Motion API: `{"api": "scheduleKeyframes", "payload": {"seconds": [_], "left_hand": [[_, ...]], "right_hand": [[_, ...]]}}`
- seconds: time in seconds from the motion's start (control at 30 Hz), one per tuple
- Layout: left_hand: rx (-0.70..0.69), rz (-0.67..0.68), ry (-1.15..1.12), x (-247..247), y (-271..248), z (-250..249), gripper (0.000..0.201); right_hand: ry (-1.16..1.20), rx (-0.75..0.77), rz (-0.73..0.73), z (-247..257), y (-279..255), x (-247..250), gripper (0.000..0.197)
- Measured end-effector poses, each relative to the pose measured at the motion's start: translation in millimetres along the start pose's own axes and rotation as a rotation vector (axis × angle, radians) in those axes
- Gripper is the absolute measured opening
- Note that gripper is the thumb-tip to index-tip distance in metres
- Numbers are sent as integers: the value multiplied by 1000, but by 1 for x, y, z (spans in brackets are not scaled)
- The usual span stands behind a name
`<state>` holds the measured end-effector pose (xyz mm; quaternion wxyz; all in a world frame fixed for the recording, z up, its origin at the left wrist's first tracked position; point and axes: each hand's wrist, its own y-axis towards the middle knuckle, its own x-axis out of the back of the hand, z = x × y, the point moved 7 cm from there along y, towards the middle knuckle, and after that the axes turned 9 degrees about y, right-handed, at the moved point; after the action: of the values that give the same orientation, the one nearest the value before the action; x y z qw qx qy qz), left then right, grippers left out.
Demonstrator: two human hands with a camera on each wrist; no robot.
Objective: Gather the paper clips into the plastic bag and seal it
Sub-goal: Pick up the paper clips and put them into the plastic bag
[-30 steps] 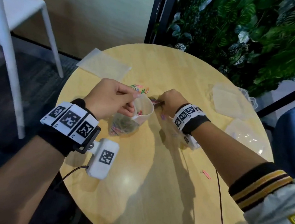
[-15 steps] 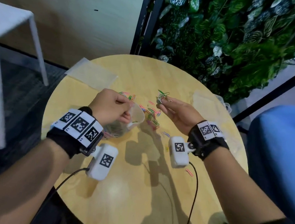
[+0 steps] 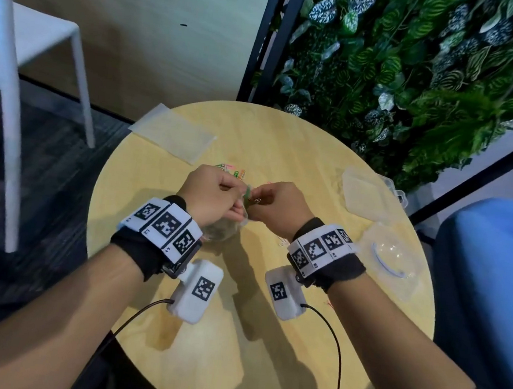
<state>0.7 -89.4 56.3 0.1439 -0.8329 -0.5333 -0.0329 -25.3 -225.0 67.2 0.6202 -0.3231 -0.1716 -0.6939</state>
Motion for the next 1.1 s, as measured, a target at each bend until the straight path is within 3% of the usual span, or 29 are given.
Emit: {"api": "scheduleKeyframes", "payload": {"seconds": [0.07,0.17,0.27,0.33,0.43,0.57,0.63,0.7,0.77,0.8,0.87,0.9,0.93,1.03,1.1], "left_hand": [[-6,3,5,-3,0,-1,14],[-2,-6,31,-2,1,-2,16],[-2,-12,76,2,1,-1,17],[-7,-39,106,7,2,1,18],[-25,-74,135,21,2,3,20],[-30,-70,60,44,-12,14,17],[-4,-92,-2,58,-14,22,16],[46,-134,-89,73,-12,28,16],[57,-166,-156,85,-10,27,16],[52,-178,-169,90,-10,25,14],[44,-202,-164,99,-8,22,14],[43,-220,-148,104,-6,22,15],[42,-238,-129,108,-3,23,16],[32,-270,-83,113,4,23,15],[23,-276,-63,111,7,21,14]], "right_hand": [[-231,67,-5,13,-1,-1,9],[-393,116,0,23,0,-3,7],[-541,80,115,25,8,-9,23],[-577,85,237,33,10,-13,22],[-559,141,397,51,10,-13,4],[-522,254,526,74,11,-18,20],[-322,278,548,85,14,-17,17],[97,176,549,85,27,-15,15],[375,77,385,65,60,-9,17],[367,35,274,49,79,-7,20],[29,-28,105,16,112,-11,33],[-175,-63,108,2,122,-20,41],[-346,-85,156,-9,130,-33,46],[-736,35,325,-26,149,-76,57],[-730,25,327,-33,157,-89,77]]}}
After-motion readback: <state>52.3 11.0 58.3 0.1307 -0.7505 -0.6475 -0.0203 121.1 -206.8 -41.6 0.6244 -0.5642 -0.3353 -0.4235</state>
